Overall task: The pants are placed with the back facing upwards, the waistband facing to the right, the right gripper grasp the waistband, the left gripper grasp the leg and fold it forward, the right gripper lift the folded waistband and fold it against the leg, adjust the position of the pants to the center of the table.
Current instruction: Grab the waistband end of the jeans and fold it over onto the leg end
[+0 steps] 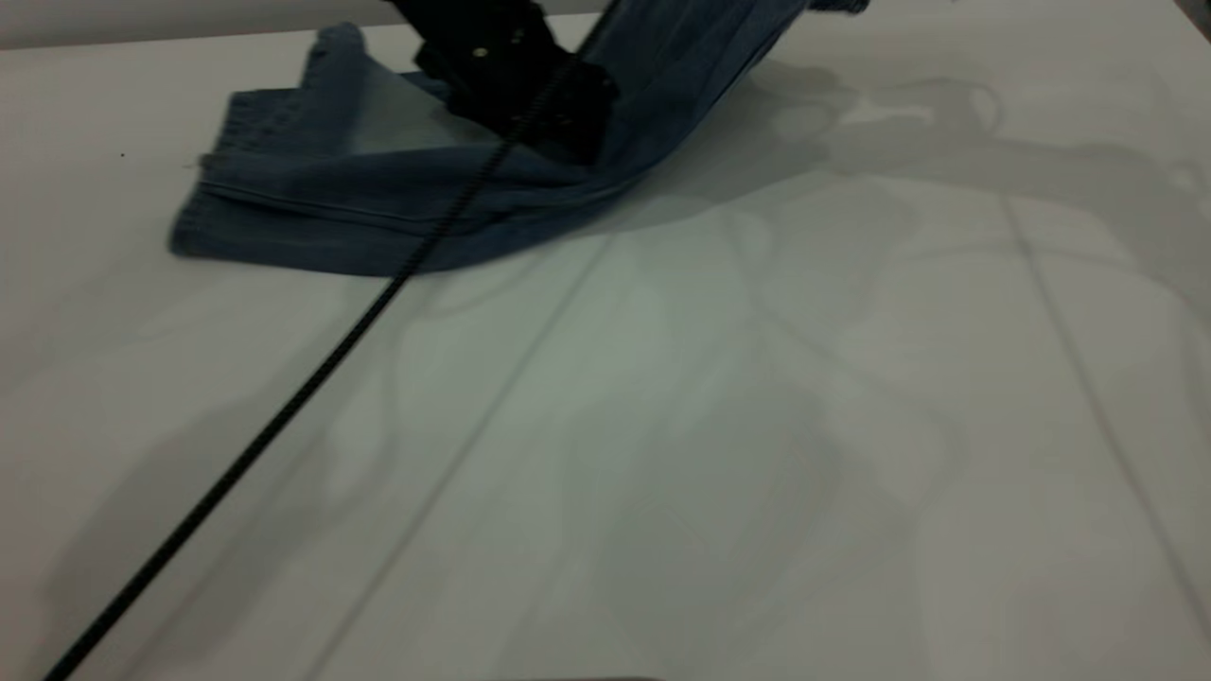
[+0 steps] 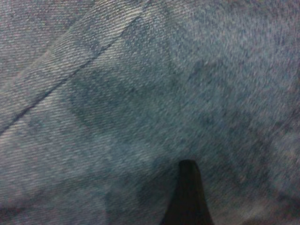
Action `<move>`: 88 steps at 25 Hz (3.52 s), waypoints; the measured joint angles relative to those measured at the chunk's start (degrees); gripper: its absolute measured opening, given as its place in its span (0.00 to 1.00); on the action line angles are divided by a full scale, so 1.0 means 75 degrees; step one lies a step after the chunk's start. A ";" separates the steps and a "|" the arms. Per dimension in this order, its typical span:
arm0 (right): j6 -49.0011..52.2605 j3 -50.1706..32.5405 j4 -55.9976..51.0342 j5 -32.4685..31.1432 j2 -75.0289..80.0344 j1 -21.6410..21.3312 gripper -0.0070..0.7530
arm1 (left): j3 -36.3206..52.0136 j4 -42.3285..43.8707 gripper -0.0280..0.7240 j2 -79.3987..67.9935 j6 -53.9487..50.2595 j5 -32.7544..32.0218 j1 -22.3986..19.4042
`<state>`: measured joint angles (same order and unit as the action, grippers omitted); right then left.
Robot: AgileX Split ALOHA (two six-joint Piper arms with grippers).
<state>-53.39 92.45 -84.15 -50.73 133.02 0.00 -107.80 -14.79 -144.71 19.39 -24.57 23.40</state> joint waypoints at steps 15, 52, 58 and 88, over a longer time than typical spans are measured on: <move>0.0158 0.0000 0.0143 -0.0165 -0.0337 -0.0138 0.10 | -0.1716 0.0548 0.75 0.0281 -0.0398 -0.3168 -0.0158; 0.0141 0.0626 -0.0026 0.0509 -0.0850 0.1632 0.10 | -0.2110 0.1436 0.75 -0.0681 -0.1005 -0.4320 -0.1515; 0.0092 0.0626 -0.0034 0.1138 -0.0850 0.1767 0.10 | -0.2512 0.1561 0.75 -0.0567 -0.1005 -0.5011 -0.1515; -0.2038 0.0791 -0.2439 0.1114 0.0999 0.3284 0.71 | -0.5932 0.1931 0.75 0.0145 -0.1124 -0.5679 -0.1515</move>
<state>-68.68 98.38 -102.45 -42.38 140.51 24.63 -152.29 -0.31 -143.62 10.96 -67.16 12.04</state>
